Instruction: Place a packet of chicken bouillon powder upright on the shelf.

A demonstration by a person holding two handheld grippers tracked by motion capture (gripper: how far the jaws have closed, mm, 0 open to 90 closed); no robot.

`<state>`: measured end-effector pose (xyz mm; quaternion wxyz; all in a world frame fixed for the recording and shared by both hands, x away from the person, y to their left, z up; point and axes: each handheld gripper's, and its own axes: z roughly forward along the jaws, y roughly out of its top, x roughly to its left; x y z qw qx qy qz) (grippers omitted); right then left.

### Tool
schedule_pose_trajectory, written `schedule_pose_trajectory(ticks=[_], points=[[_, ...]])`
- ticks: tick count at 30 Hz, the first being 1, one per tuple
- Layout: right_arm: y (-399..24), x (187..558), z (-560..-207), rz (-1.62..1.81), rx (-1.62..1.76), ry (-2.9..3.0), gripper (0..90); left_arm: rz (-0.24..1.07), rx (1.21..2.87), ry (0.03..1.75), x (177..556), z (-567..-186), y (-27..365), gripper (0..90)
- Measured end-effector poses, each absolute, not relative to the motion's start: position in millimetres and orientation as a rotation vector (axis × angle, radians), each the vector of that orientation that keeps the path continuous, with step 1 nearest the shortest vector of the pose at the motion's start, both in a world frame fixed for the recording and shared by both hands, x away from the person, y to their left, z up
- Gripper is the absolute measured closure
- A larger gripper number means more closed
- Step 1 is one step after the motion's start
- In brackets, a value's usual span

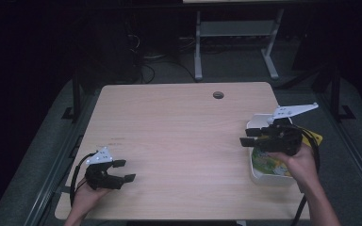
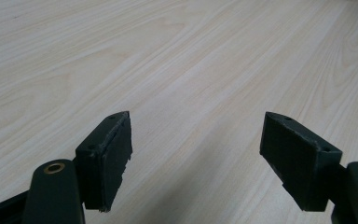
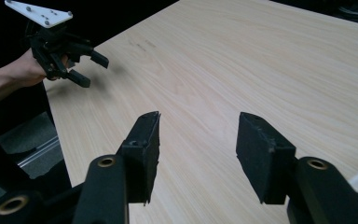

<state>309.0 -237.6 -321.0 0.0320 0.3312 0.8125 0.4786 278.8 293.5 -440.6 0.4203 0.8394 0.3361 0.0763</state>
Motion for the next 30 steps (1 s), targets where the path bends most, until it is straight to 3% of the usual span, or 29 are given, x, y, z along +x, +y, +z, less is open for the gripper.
schedule_pose_trajectory(ticks=[30], points=[[-173, 322, -341, 1.5, 0.976, 2.598, 35.5, 0.192, 2.105, 0.835, 279, -441, 295, 24.3]])
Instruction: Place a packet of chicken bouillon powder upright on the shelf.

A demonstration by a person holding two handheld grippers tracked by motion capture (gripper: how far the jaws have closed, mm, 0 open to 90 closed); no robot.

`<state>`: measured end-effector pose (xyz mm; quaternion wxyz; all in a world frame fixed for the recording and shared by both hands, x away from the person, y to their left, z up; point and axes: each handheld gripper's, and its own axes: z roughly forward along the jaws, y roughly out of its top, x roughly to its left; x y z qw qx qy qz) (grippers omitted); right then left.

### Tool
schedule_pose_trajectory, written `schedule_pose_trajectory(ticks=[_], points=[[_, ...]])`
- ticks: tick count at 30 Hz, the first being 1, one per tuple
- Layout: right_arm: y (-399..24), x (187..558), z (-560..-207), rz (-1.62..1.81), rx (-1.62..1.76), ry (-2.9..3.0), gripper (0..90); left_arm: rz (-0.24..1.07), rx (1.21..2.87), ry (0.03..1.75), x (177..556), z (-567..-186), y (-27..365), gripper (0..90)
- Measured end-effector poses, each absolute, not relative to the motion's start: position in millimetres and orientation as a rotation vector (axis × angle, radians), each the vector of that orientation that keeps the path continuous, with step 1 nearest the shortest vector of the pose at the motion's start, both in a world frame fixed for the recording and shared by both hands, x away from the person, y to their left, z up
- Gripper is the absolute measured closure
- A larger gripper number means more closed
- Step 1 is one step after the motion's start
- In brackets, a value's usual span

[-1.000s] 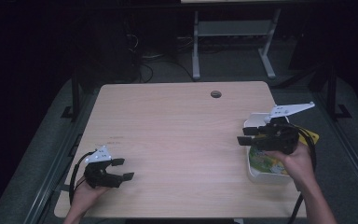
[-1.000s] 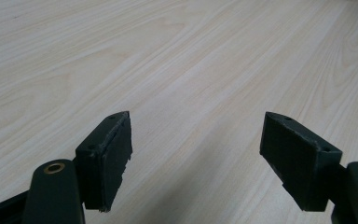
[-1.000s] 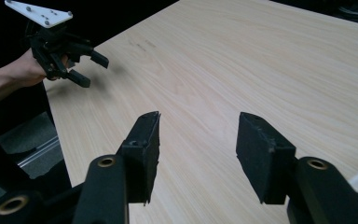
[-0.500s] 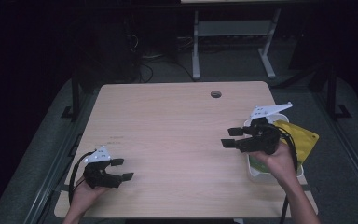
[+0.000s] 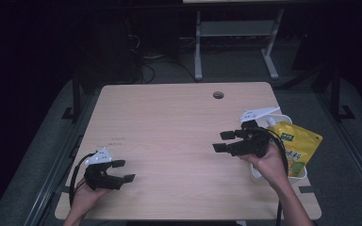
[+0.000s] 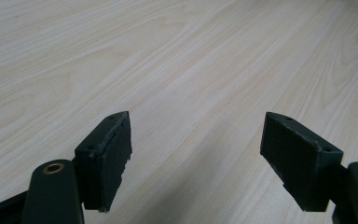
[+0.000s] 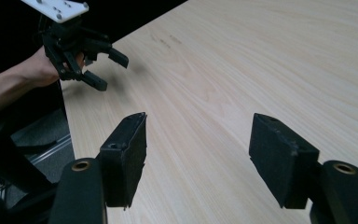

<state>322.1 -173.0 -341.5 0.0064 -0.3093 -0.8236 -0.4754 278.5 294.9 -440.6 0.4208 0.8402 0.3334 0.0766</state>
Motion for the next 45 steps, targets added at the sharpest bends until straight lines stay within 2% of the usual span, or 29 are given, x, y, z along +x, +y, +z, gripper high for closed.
schedule_pose_trajectory(ticks=[45], points=[[-116, 325, -386, -1.414, -0.877, -2.539, 32.2, 0.189, 2.118, 0.822, 278, -441, 293, 24.0]])
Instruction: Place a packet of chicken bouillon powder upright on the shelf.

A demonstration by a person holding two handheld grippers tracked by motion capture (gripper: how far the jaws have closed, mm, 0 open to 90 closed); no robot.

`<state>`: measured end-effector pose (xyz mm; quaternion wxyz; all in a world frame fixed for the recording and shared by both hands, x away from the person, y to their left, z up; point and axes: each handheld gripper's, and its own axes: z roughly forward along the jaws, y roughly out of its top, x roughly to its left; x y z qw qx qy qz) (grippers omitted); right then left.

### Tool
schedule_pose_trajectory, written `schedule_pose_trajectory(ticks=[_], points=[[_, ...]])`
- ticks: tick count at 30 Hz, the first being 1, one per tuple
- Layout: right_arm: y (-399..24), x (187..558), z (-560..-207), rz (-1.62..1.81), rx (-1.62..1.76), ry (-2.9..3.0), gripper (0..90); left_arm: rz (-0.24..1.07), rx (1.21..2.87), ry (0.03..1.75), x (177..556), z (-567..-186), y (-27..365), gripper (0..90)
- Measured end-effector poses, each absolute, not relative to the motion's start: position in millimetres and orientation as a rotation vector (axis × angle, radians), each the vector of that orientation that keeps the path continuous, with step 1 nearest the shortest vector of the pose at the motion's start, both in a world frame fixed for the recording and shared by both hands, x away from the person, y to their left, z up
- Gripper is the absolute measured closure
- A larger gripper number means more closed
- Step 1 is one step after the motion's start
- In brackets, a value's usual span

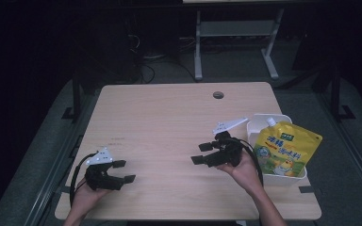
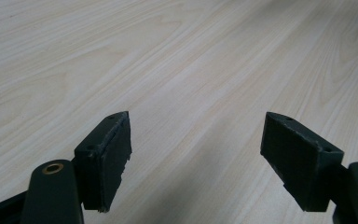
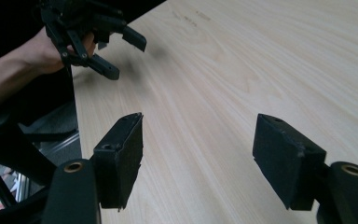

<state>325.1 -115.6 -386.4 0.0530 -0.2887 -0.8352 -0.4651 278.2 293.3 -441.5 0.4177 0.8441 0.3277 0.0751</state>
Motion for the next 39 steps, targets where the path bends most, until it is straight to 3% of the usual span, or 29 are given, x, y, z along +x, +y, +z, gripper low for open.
schedule_pose_trajectory(ticks=[39], points=[[-102, 292, -442, -1.282, -0.884, -2.566, 29.2, 0.182, 2.127, 0.803, 276, -442, 289, 23.9]])
